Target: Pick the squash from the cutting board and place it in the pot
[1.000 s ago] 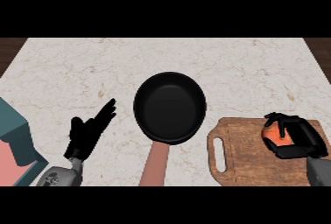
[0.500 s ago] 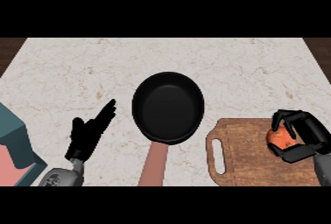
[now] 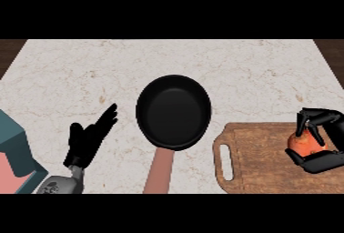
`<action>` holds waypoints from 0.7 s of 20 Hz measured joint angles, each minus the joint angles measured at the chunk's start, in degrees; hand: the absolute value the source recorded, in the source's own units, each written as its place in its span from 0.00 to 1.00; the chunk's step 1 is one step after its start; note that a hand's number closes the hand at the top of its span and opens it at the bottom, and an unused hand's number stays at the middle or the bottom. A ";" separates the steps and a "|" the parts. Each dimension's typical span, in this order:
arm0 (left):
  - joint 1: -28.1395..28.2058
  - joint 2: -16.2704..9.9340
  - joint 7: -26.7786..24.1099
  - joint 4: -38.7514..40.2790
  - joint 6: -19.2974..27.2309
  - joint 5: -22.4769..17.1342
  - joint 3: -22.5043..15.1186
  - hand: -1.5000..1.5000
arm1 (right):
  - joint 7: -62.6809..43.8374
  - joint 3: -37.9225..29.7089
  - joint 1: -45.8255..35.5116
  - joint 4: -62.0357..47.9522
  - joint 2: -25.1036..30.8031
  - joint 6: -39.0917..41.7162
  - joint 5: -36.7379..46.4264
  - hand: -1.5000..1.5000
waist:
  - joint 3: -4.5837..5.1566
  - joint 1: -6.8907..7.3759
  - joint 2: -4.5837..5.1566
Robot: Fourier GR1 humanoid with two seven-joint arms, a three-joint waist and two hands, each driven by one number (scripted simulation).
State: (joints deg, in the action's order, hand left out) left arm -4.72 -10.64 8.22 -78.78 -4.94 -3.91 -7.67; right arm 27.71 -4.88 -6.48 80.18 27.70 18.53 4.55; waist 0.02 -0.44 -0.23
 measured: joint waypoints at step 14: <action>0.82 0.27 -0.64 -0.62 -1.69 0.67 0.95 0.50 | -34.07 5.32 -14.48 23.48 -1.32 -1.86 5.35 1.00 | 0.03 0.79 0.10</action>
State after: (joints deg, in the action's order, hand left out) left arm -3.90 -10.37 7.58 -79.40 -6.63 -3.24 -6.72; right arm -6.36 0.44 -20.96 103.66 26.38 16.67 9.89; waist 0.05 0.34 -0.13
